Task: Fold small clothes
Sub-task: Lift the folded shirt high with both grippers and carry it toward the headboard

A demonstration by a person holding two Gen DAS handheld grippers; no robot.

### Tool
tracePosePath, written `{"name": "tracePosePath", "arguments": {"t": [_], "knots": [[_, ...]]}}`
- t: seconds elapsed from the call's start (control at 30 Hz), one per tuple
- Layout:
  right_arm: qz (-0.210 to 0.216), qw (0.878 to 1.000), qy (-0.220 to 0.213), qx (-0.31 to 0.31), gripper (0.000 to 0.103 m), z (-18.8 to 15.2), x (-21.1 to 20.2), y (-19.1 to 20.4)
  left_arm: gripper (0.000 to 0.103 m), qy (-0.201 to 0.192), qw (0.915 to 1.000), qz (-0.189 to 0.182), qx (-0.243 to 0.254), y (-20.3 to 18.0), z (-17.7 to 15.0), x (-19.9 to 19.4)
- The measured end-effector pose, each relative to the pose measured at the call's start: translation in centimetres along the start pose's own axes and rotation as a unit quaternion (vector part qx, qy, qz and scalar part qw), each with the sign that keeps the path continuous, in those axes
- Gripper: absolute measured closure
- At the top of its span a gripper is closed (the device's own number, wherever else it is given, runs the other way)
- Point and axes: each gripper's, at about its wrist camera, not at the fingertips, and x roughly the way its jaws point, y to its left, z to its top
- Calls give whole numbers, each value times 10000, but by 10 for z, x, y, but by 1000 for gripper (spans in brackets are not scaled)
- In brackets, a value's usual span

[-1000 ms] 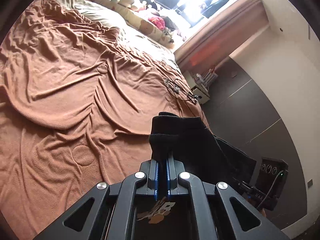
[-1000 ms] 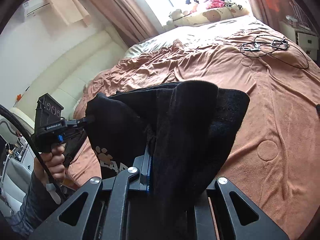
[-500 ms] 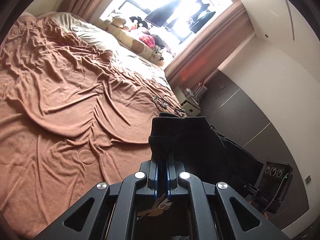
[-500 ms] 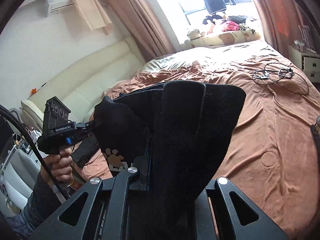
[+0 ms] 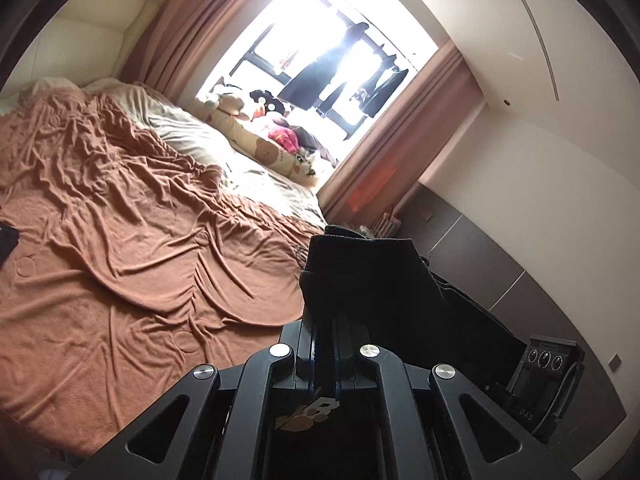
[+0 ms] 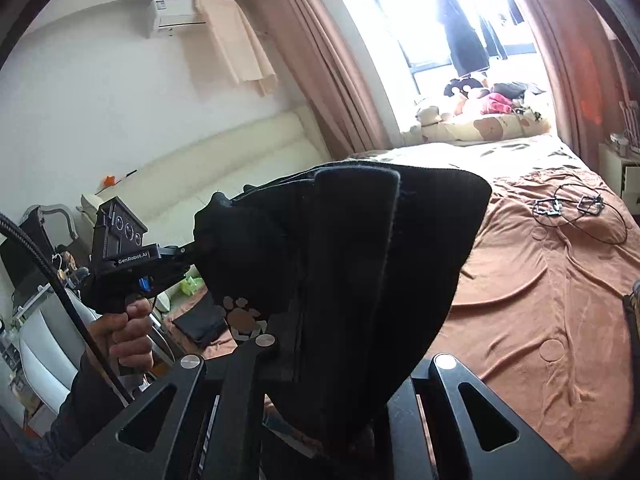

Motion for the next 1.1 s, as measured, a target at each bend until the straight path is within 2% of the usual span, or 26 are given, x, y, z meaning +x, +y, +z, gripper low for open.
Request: {"name": "tracePosePath", "arguments": {"t": [0.23,0.37,0.53,0.7,1.1], "knots": [[335,9987,-117,-358,95,7,3,32,98,-424,9989,136,148,-2,29,-58],[532,9967,-60,-603,95,19,20,49,98,-690,9973,251,100,14,48,-87],[775,9935,62,-831,95,39,64,50,98,-964,9941,491,-13,50,70,-118],[1085,9886,183,-1025,95,41,101,65,98,-1169,9895,849,-27,87,95,-151],[1825,9727,413,-1372,95,45,206,102,98,-1811,9710,1544,-221,177,152,-232]]}}
